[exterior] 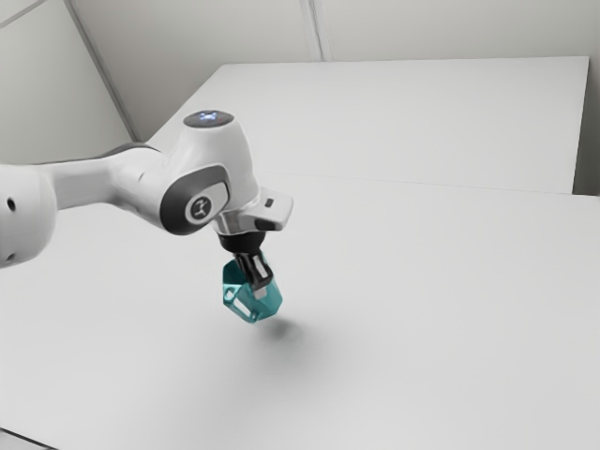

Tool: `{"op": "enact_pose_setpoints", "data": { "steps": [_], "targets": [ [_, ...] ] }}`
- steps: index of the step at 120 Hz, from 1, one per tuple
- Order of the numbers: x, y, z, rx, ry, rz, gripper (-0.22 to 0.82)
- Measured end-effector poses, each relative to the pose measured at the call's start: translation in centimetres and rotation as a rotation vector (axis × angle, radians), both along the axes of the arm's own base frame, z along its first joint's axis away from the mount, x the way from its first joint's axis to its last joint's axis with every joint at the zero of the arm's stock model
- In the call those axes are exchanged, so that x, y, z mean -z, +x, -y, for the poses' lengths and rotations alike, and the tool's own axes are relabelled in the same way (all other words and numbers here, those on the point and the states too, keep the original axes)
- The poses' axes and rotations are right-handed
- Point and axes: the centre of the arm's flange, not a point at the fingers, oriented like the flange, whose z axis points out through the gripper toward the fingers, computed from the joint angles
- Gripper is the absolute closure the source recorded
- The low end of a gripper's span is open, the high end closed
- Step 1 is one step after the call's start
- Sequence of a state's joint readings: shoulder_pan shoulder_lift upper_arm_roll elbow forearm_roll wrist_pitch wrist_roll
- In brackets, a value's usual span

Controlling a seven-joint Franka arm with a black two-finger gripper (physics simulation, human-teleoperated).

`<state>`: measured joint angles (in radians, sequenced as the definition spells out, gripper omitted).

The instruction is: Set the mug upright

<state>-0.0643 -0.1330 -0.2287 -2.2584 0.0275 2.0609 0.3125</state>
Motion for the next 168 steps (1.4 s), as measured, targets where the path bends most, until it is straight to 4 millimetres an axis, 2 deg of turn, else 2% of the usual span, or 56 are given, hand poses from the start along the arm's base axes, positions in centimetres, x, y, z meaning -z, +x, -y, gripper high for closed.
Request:
{"op": "enact_pose_setpoints", "data": {
  "steps": [33, 57, 69, 86, 168],
  "targets": [
    [0.3, -0.5, -3.1, -0.148, 0.089, 0.025, 0.79],
    [1.2, -1.6, -4.0, -0.215, 0.135, 0.045, 0.79],
    [1.0, -1.6, -4.4, -0.244, 0.148, 0.071, 0.79],
    [1.8, -1.6, -5.0, -0.275, 0.163, 0.097, 0.79],
    [6.5, -0.4, -4.6, -0.361, 0.135, 0.108, 0.79]
  ]
}}
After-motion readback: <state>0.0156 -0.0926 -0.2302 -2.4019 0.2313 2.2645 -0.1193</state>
